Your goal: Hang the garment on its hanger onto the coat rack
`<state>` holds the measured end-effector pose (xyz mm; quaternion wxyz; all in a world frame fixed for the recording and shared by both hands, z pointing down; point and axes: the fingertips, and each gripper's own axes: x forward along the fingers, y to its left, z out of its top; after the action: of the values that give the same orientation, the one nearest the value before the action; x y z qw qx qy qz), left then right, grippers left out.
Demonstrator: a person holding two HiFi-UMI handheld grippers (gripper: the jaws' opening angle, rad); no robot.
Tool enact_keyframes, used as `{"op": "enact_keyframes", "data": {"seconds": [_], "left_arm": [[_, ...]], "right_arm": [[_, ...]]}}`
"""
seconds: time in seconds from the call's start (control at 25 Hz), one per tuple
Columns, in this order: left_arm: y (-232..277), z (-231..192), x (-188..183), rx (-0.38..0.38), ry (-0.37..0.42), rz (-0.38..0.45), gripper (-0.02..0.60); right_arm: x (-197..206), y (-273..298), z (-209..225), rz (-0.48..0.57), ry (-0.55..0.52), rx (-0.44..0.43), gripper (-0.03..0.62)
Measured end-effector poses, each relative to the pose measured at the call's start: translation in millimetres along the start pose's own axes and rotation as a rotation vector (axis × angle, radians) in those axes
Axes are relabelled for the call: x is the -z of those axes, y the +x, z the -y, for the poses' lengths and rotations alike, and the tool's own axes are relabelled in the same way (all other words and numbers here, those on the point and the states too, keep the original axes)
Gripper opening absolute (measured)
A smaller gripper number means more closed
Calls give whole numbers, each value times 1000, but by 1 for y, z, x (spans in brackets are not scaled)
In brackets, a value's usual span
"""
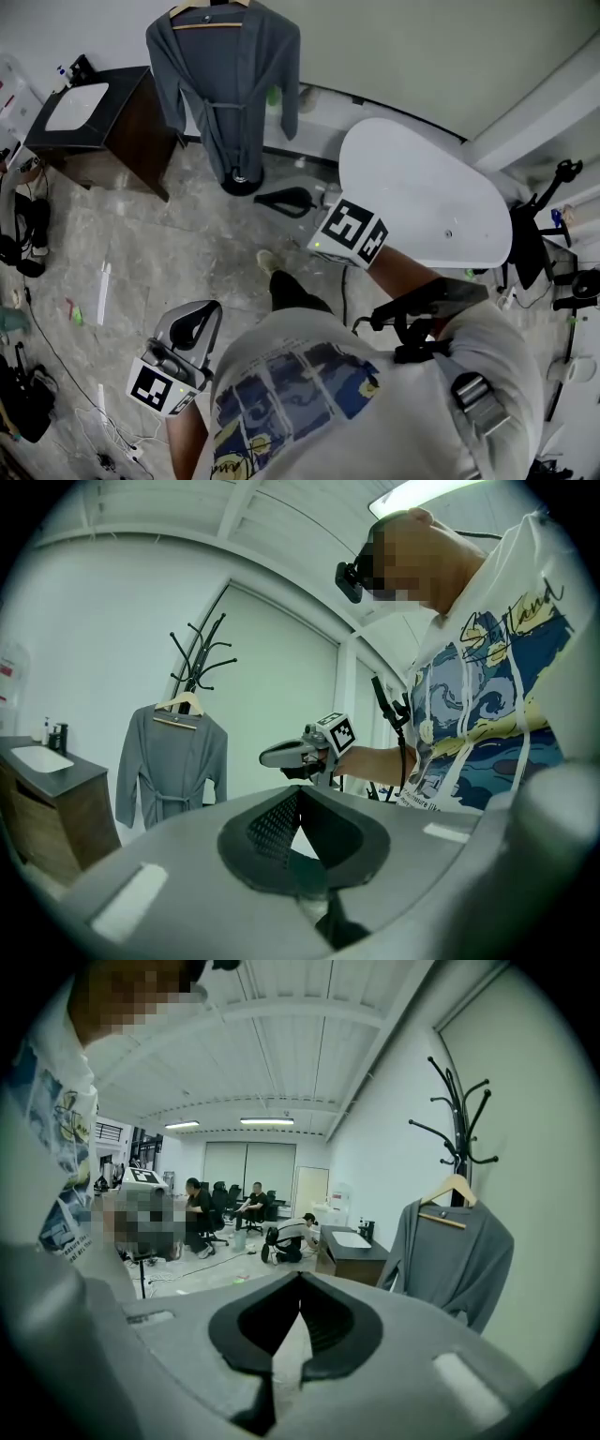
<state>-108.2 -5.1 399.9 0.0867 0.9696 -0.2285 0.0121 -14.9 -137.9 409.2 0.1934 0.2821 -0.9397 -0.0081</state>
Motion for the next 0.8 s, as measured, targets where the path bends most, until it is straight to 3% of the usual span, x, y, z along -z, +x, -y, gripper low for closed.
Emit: {"op": "enact_keyframes", "data": {"seconds": [0.36,0.8], "left_arm": [[6,9,-1,22,13,-7,3],[9,17,0,45,19,-1,3]], "right_arm": [[2,-6,-43,4,10,-69,3],[5,-16,-64,1,9,-89,2]]}}
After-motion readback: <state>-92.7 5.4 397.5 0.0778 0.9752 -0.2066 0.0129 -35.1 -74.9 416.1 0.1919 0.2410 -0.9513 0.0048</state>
